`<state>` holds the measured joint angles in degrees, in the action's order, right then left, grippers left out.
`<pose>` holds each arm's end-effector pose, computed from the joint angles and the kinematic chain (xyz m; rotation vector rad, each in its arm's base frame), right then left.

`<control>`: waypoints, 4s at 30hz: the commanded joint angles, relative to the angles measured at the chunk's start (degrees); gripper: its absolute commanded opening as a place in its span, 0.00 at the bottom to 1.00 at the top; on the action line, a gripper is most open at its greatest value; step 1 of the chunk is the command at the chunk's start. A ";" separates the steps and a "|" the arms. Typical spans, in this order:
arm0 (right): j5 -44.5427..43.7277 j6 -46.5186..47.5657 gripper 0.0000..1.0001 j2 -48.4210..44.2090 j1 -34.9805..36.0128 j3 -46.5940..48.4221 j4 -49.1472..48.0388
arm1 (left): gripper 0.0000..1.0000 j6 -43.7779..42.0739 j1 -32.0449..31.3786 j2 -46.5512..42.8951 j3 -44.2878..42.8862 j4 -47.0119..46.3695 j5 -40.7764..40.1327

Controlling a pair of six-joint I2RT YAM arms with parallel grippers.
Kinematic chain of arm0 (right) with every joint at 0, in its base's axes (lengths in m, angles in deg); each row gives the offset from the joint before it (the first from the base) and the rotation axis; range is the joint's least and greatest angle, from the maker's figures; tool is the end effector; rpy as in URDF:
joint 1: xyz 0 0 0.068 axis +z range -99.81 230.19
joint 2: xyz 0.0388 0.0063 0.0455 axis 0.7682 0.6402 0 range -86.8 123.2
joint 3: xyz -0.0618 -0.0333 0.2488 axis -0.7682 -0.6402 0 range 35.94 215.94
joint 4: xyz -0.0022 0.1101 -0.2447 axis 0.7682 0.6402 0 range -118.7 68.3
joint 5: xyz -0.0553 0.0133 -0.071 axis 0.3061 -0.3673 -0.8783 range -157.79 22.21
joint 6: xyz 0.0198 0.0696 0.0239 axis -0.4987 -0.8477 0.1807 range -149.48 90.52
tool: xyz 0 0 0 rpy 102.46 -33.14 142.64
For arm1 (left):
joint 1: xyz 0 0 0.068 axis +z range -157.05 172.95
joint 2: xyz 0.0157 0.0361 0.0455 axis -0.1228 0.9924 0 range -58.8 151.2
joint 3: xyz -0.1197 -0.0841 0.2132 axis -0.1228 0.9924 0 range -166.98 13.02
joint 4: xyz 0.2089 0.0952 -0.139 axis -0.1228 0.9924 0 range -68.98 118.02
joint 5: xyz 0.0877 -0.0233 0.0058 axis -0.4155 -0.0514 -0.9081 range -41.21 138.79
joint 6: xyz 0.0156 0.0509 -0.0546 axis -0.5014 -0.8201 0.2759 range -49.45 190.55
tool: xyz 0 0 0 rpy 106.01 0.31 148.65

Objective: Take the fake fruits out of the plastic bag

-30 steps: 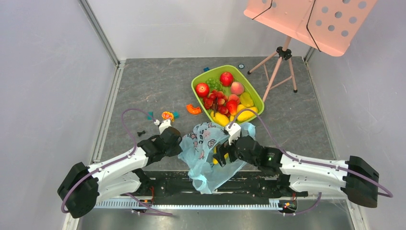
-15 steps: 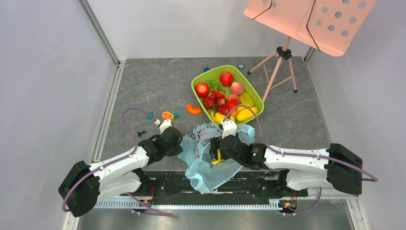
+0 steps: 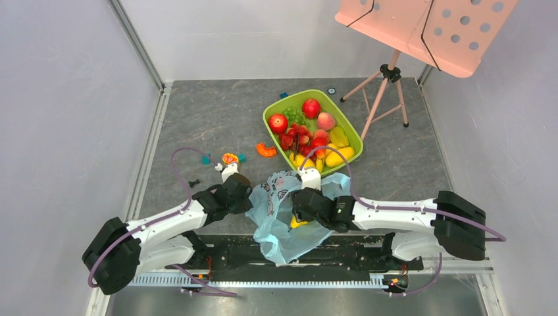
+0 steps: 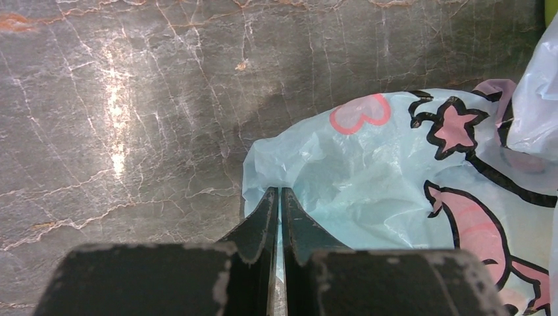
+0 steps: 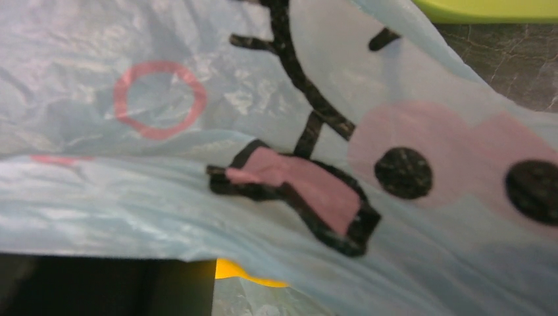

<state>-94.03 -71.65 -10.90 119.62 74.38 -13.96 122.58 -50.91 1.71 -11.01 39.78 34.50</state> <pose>0.1241 0.2492 0.1451 -0.3765 2.3587 0.3625 0.1653 -0.1366 0.1164 -0.2795 2.5169 -0.3756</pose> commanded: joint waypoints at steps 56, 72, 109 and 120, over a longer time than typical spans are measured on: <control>20.83 28.03 0.18 -25.57 0.71 4.96 1.24 | 0.07 -6.59 -0.70 -9.13 0.22 0.25 -5.18; 10.53 27.80 0.25 -8.39 -0.63 38.16 20.10 | 0.08 -6.41 -0.70 -8.38 -1.09 1.44 -5.05; 23.59 37.31 0.28 51.30 -42.71 71.35 0.43 | 0.12 -7.91 -0.70 -17.37 1.11 7.65 -5.14; 24.75 39.26 0.86 48.05 -42.80 67.51 -0.55 | 0.32 -7.59 -0.68 -17.12 -0.92 8.84 -3.94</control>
<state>-70.08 -33.95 40.77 76.80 143.73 -11.97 116.57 -51.35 -14.94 -10.00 48.11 30.74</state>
